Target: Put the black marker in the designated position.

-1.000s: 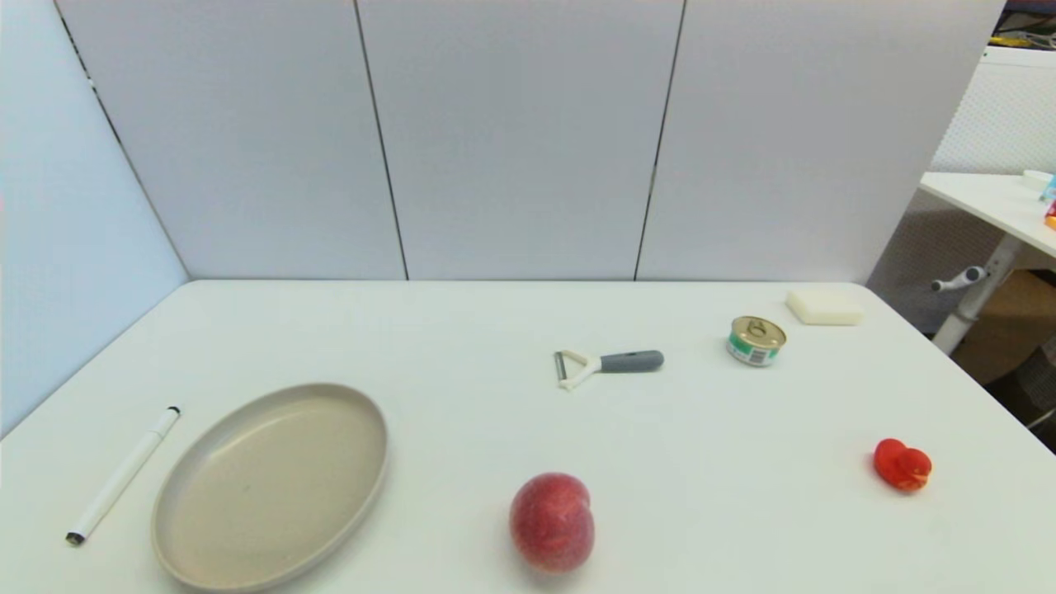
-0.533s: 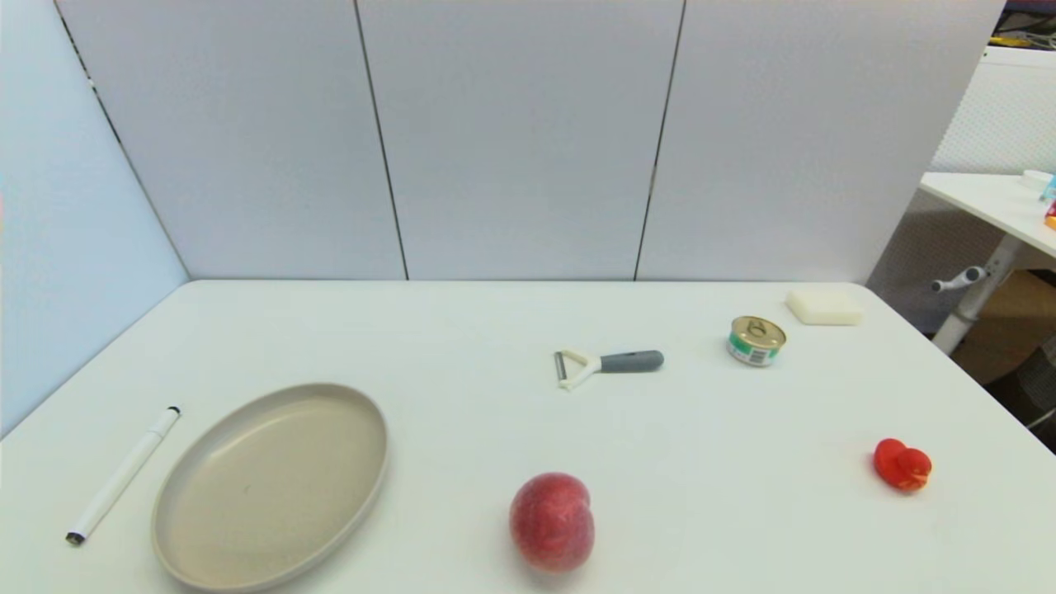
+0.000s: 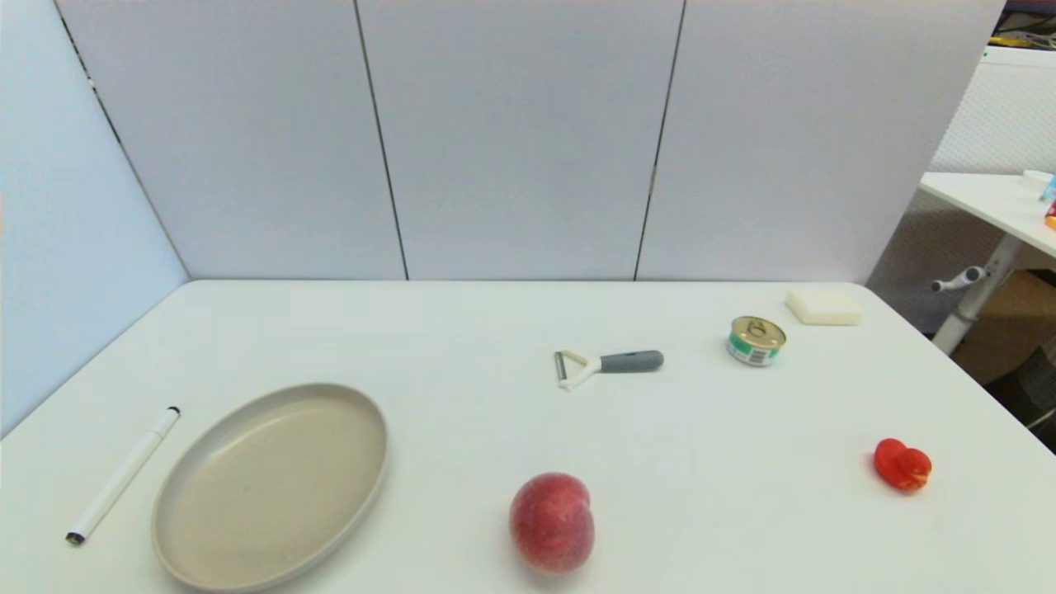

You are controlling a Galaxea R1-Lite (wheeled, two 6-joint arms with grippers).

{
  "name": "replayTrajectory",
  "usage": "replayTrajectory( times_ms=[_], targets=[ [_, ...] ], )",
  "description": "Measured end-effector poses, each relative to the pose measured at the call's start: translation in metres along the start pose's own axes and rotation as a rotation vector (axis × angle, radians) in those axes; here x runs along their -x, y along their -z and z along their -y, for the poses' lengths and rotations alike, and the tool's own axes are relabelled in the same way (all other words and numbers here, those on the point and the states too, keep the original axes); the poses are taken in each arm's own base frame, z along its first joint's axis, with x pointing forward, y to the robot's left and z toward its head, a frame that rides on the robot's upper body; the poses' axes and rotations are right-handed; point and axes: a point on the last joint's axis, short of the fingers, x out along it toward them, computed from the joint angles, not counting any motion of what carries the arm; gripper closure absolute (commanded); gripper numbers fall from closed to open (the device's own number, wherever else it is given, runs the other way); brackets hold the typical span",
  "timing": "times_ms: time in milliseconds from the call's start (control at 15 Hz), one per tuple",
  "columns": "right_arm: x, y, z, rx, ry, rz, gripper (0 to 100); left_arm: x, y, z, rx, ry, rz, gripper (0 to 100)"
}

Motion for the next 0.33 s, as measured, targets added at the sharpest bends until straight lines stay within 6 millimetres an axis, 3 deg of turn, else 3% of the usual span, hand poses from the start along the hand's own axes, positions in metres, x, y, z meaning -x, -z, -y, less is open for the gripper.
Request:
replayTrajectory(
  times_ms=[333],
  targets=[
    [0.0000,0.0000,0.0000,-0.009,0.002,0.000,0,0.0000,0.0000,0.0000,0.000,0.001,0.000,0]
  ],
)
